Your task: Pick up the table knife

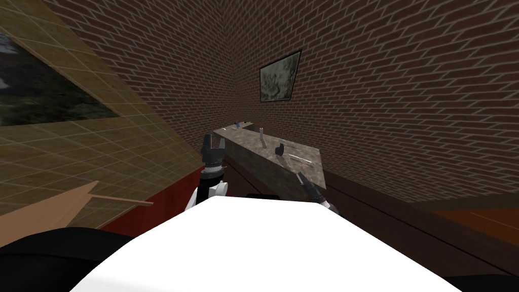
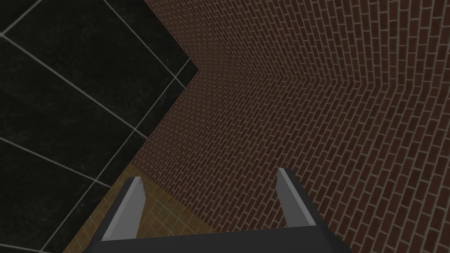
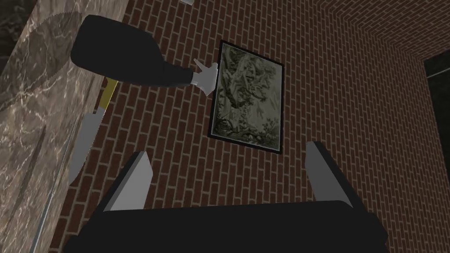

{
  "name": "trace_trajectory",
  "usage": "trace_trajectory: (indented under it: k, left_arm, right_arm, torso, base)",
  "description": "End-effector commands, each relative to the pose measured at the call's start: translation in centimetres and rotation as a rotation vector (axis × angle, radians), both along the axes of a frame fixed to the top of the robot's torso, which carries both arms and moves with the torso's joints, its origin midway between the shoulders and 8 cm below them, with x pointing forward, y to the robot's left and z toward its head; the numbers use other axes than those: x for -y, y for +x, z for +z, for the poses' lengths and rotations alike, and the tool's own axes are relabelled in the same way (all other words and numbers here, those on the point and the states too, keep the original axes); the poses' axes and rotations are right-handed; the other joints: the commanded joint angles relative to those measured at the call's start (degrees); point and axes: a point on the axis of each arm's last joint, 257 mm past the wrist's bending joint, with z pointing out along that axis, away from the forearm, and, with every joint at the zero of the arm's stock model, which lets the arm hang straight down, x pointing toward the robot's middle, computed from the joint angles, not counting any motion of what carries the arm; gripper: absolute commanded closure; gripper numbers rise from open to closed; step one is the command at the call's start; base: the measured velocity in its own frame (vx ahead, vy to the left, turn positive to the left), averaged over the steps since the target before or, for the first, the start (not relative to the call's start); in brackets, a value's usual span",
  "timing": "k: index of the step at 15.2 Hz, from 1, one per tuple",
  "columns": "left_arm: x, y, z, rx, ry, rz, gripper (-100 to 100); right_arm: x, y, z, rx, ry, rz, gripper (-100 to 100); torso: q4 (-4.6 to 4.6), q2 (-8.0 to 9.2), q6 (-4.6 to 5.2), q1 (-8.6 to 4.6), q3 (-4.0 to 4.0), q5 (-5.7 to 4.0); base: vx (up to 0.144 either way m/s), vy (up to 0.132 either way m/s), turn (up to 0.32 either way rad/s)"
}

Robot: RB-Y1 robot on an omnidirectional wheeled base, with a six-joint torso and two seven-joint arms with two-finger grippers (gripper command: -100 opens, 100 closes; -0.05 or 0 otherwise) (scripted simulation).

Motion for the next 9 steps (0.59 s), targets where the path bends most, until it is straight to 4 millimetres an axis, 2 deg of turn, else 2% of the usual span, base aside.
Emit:
trace_trajectory:
  k: [1,3,4,6,7,9]
  left_arm:
    - [0.0,0.0,0.0,0.000,0.000,0.000,0]
    - [0.0,0.0,0.0,0.000,0.000,0.000,0]
    - [0.0,0.0,0.0,0.000,0.000,0.000,0]
    - [0.0,0.0,0.0,0.000,0.000,0.000,0]
    - [0.0,0.0,0.0,0.000,0.000,0.000,0]
    - [0.0,0.0,0.0,0.000,0.000,0.000,0]
  right_arm:
    - [-0.4,-2.1,-3.3,-0.081,-0.046,0.044,-100]
    - [-0.1,-2.3,-3.6,-0.092,-0.070,0.065,-100]
    - [-0.5,-4.3,-6.0,-0.157,-0.101,0.103,-100]
    - [-0.1,-4.6,-6.5,-0.172,-0.125,0.119,-100]
    - [-0.2,-6.9,-9.1,-0.245,-0.158,0.159,-100]
    - [0.2,-7.2,-9.3,-0.255,-0.180,0.176,-100]
  torso:
    - [0.00,0.00,0.00,0.00,0.00,0.00]
    - [0.00,0.01,-0.02,-0.03,0.01,-0.01]
    - [0.01,0.03,-0.01,-0.10,0.02,-0.02]
    - [0.00,-0.01,-0.02,-0.07,-0.01,-0.02]
    - [0.00,0.01,0.00,-0.11,0.00,-0.02]
    - [0.01,0.05,-0.02,-0.05,0.03,-0.02]
  base:
    - [0.024,0.096,0.120]
    - [0.013,0.081,0.108]
    - [0.026,0.089,0.196]
    - [0.027,0.080,0.113]
    - [0.010,0.086,0.185]
    - [0.015,0.089,0.116]
